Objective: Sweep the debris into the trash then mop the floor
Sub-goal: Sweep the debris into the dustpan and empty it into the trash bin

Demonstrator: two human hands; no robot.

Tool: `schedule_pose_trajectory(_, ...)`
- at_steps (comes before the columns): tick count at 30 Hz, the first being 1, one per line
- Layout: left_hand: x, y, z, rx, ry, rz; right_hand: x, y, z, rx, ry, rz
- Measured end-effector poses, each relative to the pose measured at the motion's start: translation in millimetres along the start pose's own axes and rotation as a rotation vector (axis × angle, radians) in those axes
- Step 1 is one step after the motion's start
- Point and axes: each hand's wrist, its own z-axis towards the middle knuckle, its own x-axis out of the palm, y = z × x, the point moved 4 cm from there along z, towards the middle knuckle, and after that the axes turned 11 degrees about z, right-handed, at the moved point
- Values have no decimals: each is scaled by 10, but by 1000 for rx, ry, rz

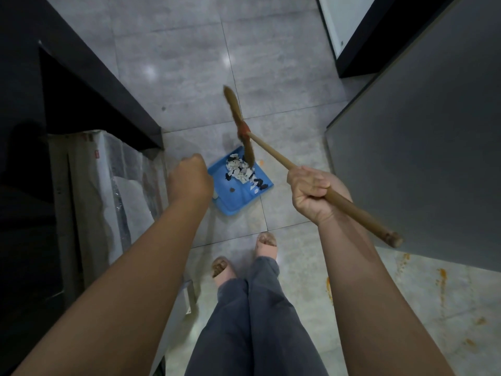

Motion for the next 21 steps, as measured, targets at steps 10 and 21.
schedule_pose_trajectory(10, 18, -62, -47, 3, 3, -25, -248, 144, 247, -115, -85, -8)
schedule_pose_trajectory(21, -8, -140, -71, 95, 11, -53, -68, 323, -287, -121, 55, 12)
